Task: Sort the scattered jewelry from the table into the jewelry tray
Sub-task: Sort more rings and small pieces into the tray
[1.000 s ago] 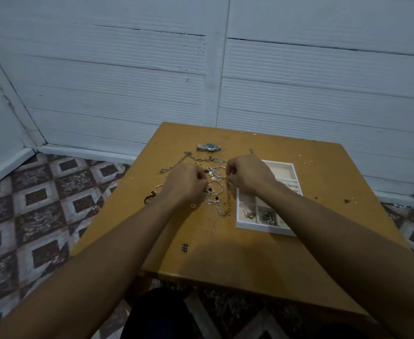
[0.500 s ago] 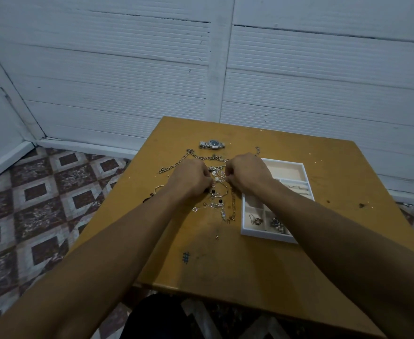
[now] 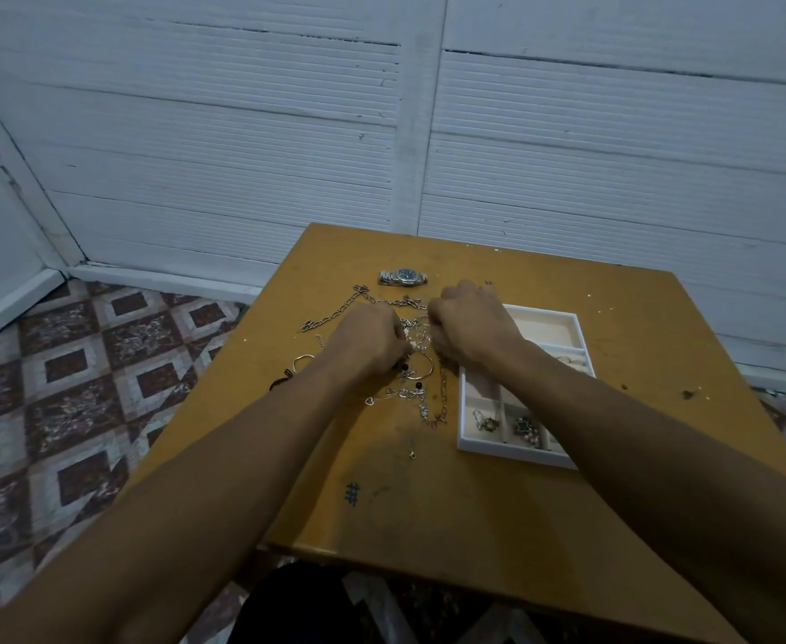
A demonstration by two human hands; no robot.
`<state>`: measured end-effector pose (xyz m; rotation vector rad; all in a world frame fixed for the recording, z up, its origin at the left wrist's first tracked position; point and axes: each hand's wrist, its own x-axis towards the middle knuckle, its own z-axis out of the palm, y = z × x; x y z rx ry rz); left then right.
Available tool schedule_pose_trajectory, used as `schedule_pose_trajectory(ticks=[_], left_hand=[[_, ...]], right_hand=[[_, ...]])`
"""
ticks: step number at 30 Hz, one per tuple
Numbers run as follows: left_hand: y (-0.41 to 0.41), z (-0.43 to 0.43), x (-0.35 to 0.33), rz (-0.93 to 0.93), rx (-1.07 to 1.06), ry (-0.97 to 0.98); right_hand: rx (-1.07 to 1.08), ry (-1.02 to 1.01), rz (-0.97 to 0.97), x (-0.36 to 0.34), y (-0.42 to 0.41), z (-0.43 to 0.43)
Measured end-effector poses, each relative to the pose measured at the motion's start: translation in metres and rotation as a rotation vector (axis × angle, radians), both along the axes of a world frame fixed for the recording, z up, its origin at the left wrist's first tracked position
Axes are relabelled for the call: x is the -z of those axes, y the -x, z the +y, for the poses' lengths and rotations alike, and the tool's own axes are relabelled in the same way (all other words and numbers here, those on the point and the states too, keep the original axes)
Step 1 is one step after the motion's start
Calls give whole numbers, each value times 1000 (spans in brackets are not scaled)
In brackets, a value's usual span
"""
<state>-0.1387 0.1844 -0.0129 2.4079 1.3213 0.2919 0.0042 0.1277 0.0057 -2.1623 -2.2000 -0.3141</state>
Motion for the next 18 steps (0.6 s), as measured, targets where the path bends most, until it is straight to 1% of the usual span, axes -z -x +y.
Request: schedule_pose_trajectory(ticks=[5,8,10,15,18], left_hand=[[-5,0,-1,30,-1,4],[-6,0,-1,68,1,-11],[-8,-1,-4,116,16,-15],[-13,-1,-9,233,94,10],[-12,-3,-10,257,111,6]], right_hand=[[3,-140,124,-10,-10,-1],[9,-230,282,-15,-15,-4],[2,-289,353,-17,-20,-8],[-43,-405,361,-17,-29,-24],[-59,-409,397,-15,-33,-30]])
